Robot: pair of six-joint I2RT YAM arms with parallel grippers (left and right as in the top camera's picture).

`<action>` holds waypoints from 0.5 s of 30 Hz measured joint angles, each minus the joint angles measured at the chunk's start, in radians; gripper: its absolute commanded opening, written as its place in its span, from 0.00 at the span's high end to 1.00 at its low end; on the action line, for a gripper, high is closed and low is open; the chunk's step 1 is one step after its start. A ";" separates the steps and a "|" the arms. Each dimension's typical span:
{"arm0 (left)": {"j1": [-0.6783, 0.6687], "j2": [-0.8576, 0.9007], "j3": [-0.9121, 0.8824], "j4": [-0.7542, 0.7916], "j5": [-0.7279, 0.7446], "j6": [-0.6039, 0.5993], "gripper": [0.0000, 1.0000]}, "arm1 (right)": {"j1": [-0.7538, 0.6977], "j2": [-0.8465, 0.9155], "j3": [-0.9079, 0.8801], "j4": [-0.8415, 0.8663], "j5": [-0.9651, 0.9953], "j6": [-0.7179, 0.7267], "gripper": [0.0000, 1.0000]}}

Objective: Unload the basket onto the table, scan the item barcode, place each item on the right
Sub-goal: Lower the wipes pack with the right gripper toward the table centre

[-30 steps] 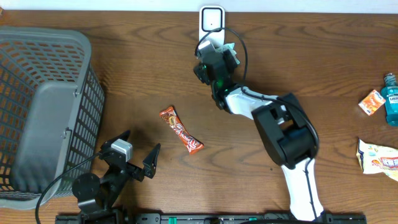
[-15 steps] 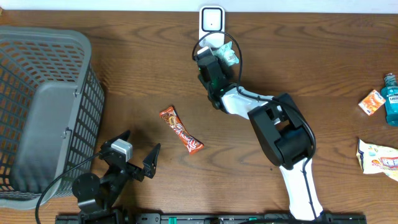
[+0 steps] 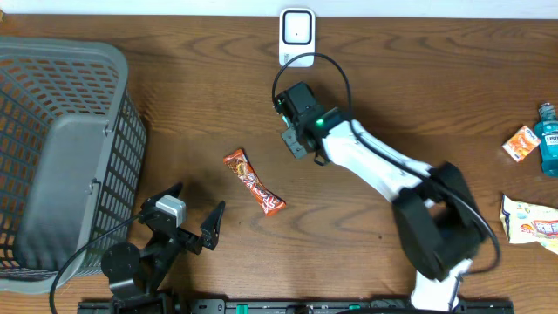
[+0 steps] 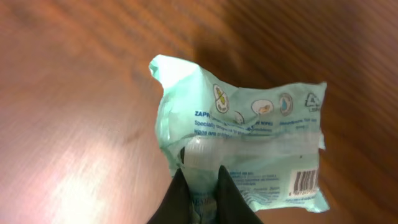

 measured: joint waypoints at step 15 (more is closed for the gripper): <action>0.000 0.000 0.000 0.000 0.000 0.000 0.02 | 0.000 -0.191 -0.002 0.026 -0.098 -0.021 0.99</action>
